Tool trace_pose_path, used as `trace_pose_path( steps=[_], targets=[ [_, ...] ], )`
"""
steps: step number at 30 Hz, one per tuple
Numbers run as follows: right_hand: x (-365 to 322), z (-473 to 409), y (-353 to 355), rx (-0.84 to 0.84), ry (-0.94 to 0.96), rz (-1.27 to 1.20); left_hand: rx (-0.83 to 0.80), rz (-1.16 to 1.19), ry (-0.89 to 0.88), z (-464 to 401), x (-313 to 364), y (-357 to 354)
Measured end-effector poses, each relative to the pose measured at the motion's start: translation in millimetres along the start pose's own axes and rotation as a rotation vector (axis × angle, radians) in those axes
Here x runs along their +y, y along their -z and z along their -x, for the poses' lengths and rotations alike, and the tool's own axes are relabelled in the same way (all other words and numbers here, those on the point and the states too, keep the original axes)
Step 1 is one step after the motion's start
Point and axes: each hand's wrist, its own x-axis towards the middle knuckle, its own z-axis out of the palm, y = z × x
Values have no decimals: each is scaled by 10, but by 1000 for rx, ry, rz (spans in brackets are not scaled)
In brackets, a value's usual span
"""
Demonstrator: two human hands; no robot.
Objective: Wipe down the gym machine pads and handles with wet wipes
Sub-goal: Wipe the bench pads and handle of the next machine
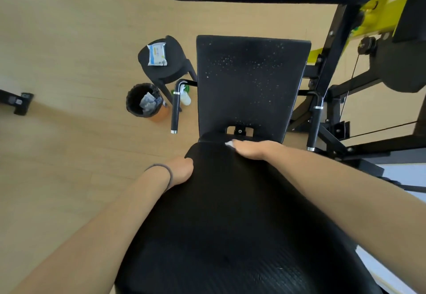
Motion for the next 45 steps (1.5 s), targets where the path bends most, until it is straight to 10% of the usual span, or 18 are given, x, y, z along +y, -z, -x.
trace_pose_path(
  steps=[9, 18, 24, 31, 37, 45],
  targets=[
    [815, 453, 89, 164, -111, -69, -30, -21, -41, 25, -7, 9],
    [-284, 966, -494, -72, 388, 45, 19, 6, -118, 2, -45, -13],
    [561, 399, -70, 86, -11, -21, -15, -49, -105, 62, -59, 38],
    [-292, 690, -473, -97, 347, 114, 65, 44, -103, -19, -86, 1],
    [365, 280, -88, 67, -2, 33, -15, 154, -136, 78, -133, 77],
    [-1156, -2, -546, 2, 51, 16, -543, 884, -186, -310, -757, 52]
  ],
)
